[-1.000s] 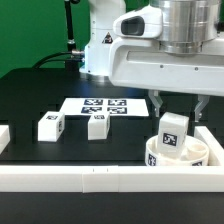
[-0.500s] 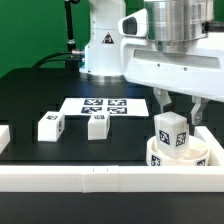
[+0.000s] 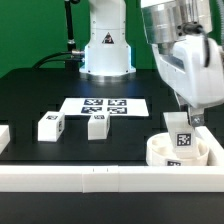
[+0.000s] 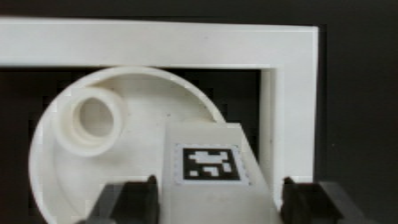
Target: Assemble stool
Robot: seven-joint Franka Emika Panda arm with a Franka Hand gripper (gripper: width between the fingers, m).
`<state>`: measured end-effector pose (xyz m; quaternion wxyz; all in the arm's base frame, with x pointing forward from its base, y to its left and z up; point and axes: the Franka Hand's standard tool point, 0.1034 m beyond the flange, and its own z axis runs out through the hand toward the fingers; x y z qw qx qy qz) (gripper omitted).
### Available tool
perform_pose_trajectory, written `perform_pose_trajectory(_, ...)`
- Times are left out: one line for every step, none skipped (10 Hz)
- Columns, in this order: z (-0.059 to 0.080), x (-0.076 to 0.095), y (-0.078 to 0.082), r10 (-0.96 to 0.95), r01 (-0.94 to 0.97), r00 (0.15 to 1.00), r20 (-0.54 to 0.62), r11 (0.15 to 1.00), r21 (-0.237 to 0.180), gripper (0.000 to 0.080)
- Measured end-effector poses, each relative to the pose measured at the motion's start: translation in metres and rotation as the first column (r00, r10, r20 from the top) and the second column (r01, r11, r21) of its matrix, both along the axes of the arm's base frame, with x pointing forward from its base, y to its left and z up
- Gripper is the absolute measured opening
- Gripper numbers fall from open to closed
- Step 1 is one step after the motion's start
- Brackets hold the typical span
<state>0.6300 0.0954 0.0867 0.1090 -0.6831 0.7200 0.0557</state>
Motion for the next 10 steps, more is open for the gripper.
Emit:
perform_pose_trajectory(0.0,0.0,0.002,-0.028,0.028,1.0,-0.006,1.0,0.008,0.033)
perform_pose_trajectory(0.0,0.0,0.002,0.016,-0.016,1.0,0.005,1.0,0.006,0.0421)
perform_pose_trajectory(0.001,0.0,0.002,0.019,-0.019,1.0,0.006,1.0,0.007,0.0554)
perform_pose_trajectory(0.006,0.001,0.002,0.079,-0.079,0.997,0.022,0.997,0.002,0.0554)
perform_pose_trajectory(0.015,0.001,0.003,0.186,-0.186,0.981,0.047,0.983,-0.005,0.063)
perform_pose_trajectory(0.028,0.001,0.005,0.277,-0.277,0.958,0.07,0.961,-0.011,0.0646)
perform_pose_trajectory(0.035,0.001,0.007,0.382,-0.382,0.92,0.09,0.924,-0.022,0.0646)
perform_pose_trajectory(0.035,0.001,0.006,0.497,-0.495,0.86,0.117,0.868,-0.048,0.0648)
perform_pose_trajectory(0.033,0.0,0.006,0.593,-0.59,0.794,0.135,0.805,-0.071,0.0648)
perform_pose_trajectory(0.033,0.0,0.006,0.68,-0.674,0.718,0.15,0.732,-0.097,0.0648)
